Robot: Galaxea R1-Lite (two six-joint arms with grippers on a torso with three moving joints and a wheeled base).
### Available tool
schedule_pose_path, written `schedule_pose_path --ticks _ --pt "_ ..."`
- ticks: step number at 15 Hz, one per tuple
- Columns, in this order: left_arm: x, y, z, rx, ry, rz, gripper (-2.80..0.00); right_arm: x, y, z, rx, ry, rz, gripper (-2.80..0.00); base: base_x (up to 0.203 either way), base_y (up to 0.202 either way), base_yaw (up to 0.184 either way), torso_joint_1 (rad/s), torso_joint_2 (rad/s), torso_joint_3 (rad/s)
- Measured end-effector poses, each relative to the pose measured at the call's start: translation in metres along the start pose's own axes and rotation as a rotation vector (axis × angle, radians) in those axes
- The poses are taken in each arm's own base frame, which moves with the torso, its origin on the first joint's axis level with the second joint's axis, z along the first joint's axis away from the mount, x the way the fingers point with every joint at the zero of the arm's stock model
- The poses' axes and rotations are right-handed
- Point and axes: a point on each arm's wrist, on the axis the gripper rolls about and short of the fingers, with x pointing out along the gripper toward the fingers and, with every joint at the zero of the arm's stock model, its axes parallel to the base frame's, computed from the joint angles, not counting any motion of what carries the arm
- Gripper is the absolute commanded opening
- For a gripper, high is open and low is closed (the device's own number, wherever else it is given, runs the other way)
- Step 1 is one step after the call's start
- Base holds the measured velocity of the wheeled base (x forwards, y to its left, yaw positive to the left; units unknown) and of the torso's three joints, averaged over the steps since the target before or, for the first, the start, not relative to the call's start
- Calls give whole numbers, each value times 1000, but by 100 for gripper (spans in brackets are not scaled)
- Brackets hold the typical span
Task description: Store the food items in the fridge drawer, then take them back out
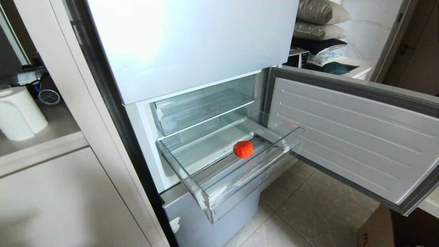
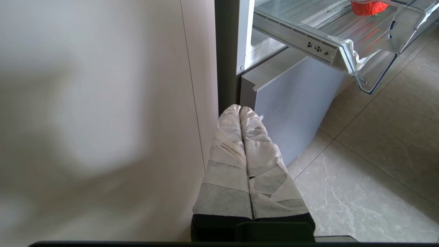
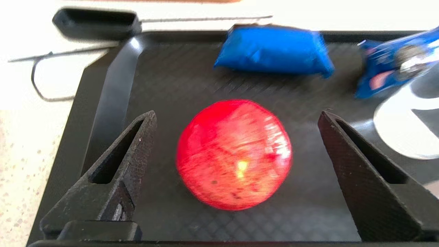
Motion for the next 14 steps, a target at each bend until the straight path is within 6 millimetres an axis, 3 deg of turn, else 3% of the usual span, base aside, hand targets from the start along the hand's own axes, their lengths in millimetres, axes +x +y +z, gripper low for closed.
schedule_pose_path --ticks 14 --pt "0 0 0 0 0 0 -280 34 -2 -28 8 42 13 0 0 0 0 0 0 0"
